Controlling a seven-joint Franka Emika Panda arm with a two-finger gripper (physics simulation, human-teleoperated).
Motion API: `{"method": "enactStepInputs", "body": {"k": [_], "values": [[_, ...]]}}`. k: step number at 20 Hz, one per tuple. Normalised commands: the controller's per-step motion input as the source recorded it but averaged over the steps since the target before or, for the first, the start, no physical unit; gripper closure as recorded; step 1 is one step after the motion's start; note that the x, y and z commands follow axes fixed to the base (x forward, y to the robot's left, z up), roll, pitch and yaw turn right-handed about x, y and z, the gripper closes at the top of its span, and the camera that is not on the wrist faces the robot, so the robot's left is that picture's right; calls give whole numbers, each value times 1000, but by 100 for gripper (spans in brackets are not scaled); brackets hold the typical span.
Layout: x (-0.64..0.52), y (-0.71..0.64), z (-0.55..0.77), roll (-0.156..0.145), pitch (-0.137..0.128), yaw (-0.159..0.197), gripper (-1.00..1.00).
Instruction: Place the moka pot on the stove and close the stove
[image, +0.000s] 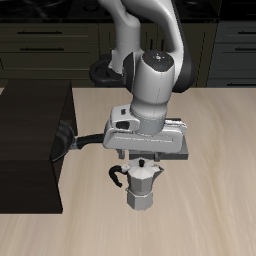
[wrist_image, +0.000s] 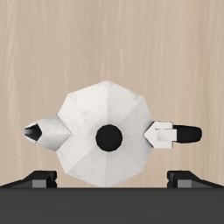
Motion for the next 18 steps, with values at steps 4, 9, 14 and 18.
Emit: {"method": "enactStepInputs", "body": {"k": [4,9,14,18], "values": [[48,138,-264,20,33,-1,-100],[24,42,-106,10,19,-5,-100],[8,-84,-101,-3,17,-10,-100],[52,-118,-229,-12,39,-25,-100]]}}
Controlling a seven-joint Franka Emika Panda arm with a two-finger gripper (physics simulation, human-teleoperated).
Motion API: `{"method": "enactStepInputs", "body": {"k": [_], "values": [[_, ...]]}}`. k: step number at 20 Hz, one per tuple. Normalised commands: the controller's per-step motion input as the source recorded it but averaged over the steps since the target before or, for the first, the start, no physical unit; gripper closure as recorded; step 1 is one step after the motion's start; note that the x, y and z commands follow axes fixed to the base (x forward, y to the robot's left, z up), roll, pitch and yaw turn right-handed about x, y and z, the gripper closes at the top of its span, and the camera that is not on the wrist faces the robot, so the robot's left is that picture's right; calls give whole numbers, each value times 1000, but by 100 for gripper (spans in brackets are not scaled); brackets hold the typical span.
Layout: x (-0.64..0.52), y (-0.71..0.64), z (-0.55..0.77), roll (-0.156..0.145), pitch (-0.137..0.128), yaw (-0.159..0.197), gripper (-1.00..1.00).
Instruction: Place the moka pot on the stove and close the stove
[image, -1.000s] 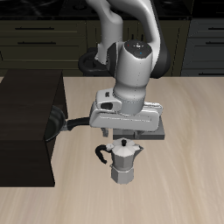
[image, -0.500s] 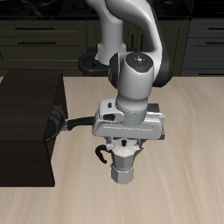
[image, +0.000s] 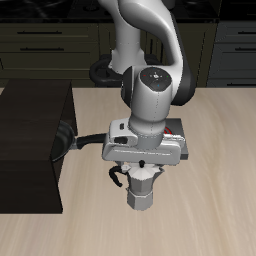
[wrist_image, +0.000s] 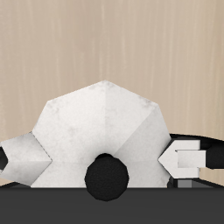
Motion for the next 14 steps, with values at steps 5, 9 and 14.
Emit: {"method": "enactStepInputs", "body": {"k": [5,9,14], "values": [[48,-80,-190,-6,36,0,100],[-1,-70,74,-8,-22,-1,100],[-23,-33,167,1,-27,2,100]]}}
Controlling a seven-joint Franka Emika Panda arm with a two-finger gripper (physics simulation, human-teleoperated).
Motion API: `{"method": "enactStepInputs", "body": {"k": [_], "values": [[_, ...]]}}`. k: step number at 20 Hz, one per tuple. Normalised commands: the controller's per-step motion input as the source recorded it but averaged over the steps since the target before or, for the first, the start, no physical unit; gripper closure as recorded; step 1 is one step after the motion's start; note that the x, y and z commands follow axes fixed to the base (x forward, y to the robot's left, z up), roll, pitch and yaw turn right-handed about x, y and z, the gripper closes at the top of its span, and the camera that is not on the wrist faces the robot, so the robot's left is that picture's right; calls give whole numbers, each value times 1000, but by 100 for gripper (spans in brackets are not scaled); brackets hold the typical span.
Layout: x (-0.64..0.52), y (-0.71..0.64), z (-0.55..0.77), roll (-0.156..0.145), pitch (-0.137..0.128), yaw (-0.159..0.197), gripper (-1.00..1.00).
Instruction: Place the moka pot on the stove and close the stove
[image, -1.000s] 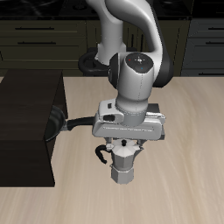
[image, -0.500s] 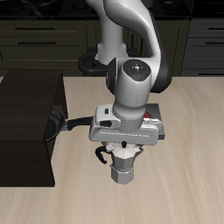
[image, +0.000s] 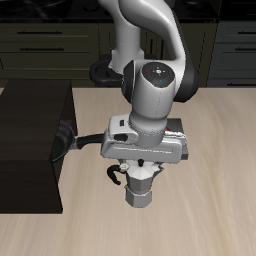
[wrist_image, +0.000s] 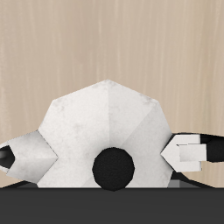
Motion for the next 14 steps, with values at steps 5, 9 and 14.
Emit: {"method": "enactStepInputs", "body": {"k": [5,9,14], "values": [[-46,-20,214,3,-35,19,100],[-125,20,360,4,-44,-4,100],[-261,71,321,29,-30,-2,100]]}}
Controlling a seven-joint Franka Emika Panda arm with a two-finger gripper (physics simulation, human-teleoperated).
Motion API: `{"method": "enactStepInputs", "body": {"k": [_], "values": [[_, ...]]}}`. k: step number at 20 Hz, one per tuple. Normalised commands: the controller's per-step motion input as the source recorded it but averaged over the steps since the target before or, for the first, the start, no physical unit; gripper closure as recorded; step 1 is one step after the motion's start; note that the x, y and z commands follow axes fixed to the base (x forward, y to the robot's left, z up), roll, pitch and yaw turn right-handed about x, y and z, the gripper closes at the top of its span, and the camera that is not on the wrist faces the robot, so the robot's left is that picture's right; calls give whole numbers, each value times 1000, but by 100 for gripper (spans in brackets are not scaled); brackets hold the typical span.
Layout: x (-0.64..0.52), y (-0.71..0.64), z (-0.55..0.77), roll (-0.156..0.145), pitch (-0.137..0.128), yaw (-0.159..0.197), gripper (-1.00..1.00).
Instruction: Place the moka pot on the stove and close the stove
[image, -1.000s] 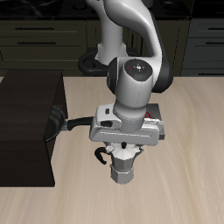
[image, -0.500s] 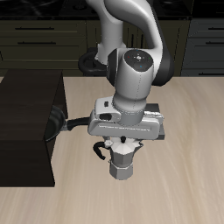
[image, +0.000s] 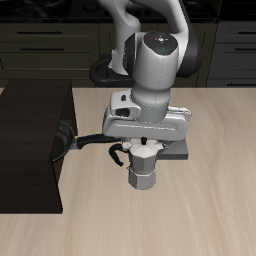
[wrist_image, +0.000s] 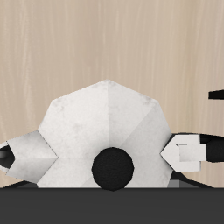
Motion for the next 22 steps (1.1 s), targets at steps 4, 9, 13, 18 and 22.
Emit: {"method": "enactStepInputs", "body": {"k": [4,9,13,18,22], "values": [[-302,126,312,36,-30,19,100],[-309,84,272,36,-6,-18,100],[-221,-24,160,26,-1,11,100],[-301,1,121,8,17,-19,100],[-370,105,122,21,7,5,100]]}}
